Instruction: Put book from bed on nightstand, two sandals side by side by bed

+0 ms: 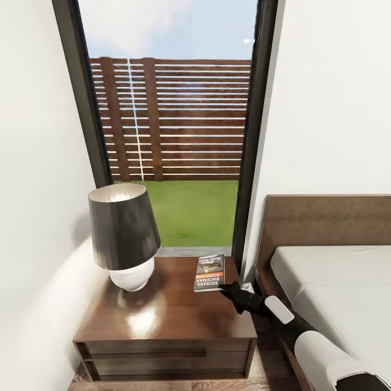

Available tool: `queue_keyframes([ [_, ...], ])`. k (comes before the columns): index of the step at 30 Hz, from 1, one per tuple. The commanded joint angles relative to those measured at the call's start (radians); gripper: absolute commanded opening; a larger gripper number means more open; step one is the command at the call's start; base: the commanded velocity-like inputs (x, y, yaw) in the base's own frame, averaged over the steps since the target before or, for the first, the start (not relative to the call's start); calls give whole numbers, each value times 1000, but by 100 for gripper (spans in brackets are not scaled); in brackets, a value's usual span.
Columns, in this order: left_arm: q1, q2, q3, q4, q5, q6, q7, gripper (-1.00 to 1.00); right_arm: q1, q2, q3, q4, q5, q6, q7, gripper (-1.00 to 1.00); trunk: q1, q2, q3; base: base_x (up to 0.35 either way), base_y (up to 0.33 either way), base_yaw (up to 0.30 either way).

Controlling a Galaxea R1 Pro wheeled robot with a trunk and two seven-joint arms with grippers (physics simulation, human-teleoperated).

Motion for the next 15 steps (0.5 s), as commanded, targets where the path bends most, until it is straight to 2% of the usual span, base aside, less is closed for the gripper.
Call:
queue_keyframes([
  [1,0,-1,-2,-15,10,2,-9,100,-1,-1,4,0,1,1,5,-100,0,0,-1,0,0,0],
  [15,0,-3,-2,-44,10,3,-8,100,-1,-2,4,0,2,1,5,-100,0,0,-1,0,0,0],
])
